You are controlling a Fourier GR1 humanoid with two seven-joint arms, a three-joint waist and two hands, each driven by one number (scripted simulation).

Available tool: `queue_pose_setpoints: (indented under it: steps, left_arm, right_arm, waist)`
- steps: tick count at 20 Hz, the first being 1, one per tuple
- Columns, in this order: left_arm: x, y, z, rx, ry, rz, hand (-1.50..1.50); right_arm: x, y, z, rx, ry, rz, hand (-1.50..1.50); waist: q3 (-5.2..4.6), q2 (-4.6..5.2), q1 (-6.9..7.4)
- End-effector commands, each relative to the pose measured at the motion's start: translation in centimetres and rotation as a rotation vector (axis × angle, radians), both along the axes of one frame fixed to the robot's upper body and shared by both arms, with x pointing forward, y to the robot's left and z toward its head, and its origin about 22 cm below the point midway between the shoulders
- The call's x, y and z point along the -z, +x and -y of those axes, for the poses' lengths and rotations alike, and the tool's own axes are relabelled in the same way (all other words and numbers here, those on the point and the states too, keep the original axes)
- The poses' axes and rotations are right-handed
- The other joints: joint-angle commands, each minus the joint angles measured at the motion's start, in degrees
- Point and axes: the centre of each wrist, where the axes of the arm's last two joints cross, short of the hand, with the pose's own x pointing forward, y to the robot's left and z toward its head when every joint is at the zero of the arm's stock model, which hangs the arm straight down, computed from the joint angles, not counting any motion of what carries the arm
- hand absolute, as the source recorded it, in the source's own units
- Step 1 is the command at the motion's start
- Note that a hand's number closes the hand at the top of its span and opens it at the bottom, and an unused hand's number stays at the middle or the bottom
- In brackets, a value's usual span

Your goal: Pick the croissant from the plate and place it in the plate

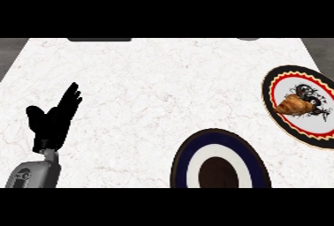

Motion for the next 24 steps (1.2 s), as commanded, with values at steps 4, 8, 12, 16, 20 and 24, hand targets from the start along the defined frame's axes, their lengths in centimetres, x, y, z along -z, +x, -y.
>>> queue_pose_setpoints:
  steps: [4, 8, 12, 16, 20, 24]
  left_arm:
    - [-1.7, 1.3, -0.3, 0.011, 0.025, 0.014, 0.0]
    - [0.0, -0.1, 1.2, 0.017, -0.006, 0.012, 0.0]
    - [-0.7, 0.9, -0.1, 0.041, -0.005, 0.004, 0.0]
    - [-0.2, 0.3, 1.5, 0.033, -0.007, 0.007, 0.0]
    - [-2.2, 0.8, -0.1, 0.03, -0.005, 0.009, 0.0]
    - [-0.1, 0.9, 1.4, 0.02, 0.003, -0.001, 0.0]
  right_arm:
    - [-0.3, -2.5, 2.9, -0.048, 0.047, 0.058, -1.5]
    - [0.6, -3.1, 3.8, -0.001, 0.028, 0.039, -1.5]
    - [1.0, -4.5, 4.7, 0.005, 0.032, 0.05, -1.5]
    - [0.1, -4.6, 5.4, 0.034, 0.013, 0.034, -1.5]
    - [1.1, -6.3, 6.1, 0.041, -0.027, 0.011, -1.5]
    - [1.4, -7.3, 6.6, 0.054, -0.053, -0.006, -1.5]
  waist:
    - [0.07, 0.23, 0.34]
    - [0.16, 0.54, 1.32]
    - [0.18, 0.55, 1.02]
    - [0.24, 0.66, 1.58]
    - [0.32, 0.73, 1.63]
    - [0.33, 0.85, 1.4]
